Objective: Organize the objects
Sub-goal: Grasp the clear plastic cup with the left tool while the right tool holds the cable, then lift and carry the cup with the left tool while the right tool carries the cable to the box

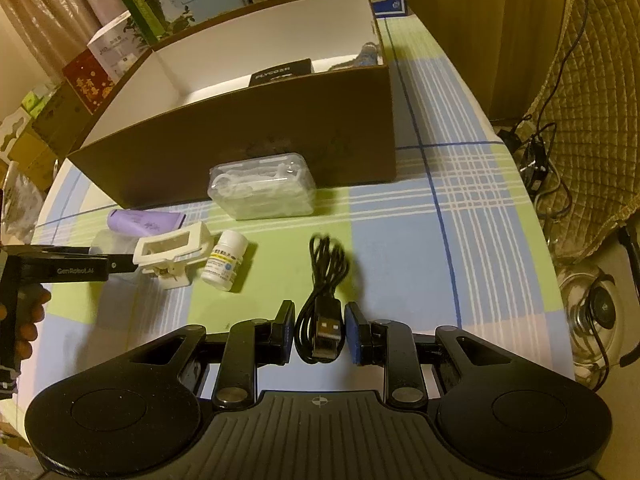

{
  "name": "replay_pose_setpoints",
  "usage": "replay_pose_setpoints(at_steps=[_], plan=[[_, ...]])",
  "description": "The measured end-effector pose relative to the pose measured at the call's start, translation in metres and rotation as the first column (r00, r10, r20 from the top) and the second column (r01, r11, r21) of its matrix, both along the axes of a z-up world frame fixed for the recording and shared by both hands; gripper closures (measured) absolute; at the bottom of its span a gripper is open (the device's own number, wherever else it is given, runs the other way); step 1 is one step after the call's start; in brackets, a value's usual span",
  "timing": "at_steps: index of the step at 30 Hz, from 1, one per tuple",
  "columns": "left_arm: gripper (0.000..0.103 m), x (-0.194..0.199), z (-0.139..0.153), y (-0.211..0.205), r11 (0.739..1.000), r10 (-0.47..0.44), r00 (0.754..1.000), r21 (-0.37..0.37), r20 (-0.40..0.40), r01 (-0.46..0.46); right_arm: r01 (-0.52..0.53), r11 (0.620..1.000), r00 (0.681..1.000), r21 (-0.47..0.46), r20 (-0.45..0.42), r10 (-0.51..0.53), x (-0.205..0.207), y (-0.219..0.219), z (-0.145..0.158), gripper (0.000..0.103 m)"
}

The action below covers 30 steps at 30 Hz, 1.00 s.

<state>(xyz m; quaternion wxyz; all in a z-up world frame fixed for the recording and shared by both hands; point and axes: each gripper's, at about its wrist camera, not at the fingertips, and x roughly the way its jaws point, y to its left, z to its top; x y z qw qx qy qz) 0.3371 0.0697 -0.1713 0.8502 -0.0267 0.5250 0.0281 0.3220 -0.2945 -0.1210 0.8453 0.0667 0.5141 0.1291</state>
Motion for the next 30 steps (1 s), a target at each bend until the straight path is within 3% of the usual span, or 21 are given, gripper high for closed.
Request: replay_pose_setpoints(at_steps=[6, 15, 25, 27, 28, 30], plan=[[0.035, -0.009, 0.004, 0.001, 1.0, -0.009, 1.0, 0.021, 0.019, 0.009, -0.018, 1.0, 1.0, 0.021, 0.004, 0.018, -0.001, 0.005, 0.001, 0.08], [0.035, -0.027, 0.005, 0.004, 1.0, 0.008, 1.0, 0.017, 0.005, -0.008, -0.101, 0.993, 0.993, -0.056, -0.059, 0.097, -0.005, 0.014, -0.026, 0.08], [0.035, -0.037, 0.014, 0.007, 0.999, 0.034, 0.999, 0.022, 0.017, -0.035, -0.087, 0.99, 0.996, -0.109, -0.009, 0.087, 0.008, 0.027, -0.043, 0.079], [0.035, -0.037, 0.016, 0.007, 0.999, 0.039, 0.999, 0.025, 0.023, -0.039, -0.091, 0.989, 0.996, -0.116, 0.0, 0.091, 0.012, 0.029, -0.044, 0.083], [0.035, -0.038, 0.018, 0.007, 0.999, 0.041, 0.999, 0.025, 0.026, -0.042, -0.097, 0.987, 0.995, -0.132, 0.007, 0.098, 0.012, 0.031, -0.045, 0.091], [0.035, -0.038, 0.02, 0.008, 0.999, 0.045, 0.998, 0.023, 0.032, -0.046, -0.107, 0.984, 0.994, -0.145, 0.014, 0.111, 0.013, 0.033, -0.046, 0.091]])
